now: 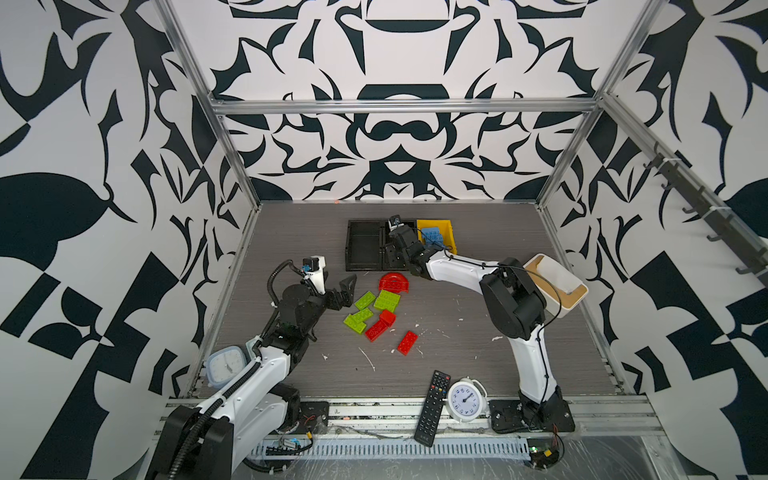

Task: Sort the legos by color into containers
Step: 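Carry the red brick with the right gripper into the black bin beside the yellow bin, then release the red brick and move the right gripper back over the pile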

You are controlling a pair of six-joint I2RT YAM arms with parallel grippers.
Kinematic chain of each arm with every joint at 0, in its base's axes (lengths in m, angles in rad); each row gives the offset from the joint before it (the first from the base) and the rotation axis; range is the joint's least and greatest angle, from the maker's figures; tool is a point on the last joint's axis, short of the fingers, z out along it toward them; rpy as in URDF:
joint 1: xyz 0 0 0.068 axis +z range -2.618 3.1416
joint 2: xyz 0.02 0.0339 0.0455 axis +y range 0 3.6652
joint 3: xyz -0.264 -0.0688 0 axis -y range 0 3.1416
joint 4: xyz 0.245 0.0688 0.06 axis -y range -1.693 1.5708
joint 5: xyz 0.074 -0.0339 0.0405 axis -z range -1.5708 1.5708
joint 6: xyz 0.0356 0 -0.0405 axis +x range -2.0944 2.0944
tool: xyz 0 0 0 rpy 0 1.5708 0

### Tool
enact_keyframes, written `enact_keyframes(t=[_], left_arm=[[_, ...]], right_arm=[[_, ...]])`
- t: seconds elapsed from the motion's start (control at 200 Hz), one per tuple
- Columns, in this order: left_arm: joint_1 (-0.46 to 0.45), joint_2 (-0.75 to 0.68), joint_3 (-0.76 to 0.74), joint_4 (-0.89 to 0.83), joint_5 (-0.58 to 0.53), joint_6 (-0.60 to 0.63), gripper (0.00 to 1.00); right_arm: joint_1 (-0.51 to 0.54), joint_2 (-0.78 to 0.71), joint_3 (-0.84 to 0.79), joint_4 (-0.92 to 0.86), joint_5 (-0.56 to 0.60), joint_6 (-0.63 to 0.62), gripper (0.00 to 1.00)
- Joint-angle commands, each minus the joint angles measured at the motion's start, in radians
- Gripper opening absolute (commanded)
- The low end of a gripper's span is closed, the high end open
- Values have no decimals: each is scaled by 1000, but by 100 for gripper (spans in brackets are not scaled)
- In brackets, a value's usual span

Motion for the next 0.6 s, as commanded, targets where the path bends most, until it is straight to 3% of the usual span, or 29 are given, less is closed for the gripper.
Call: enact_keyframes(t=[0.0, 0.19, 0.335, 0.475, 0.595], left_arm=[[1, -9, 0, 23, -2, -7, 100], [0, -10, 0, 23, -1, -9, 99], [1, -9, 0, 23, -1, -9, 99], [0, -9, -1, 26, 4, -12, 100], [1, -5, -1, 27, -4, -7, 99]], right_arm=[[3, -40, 28, -4, -23, 4, 68], [29, -133, -24, -43, -159, -24, 73], [106, -237, -49, -215, -229, -136, 76], [143, -357, -135, -360, -401, -211, 78], [152, -454, -213, -445, -412, -216, 78]])
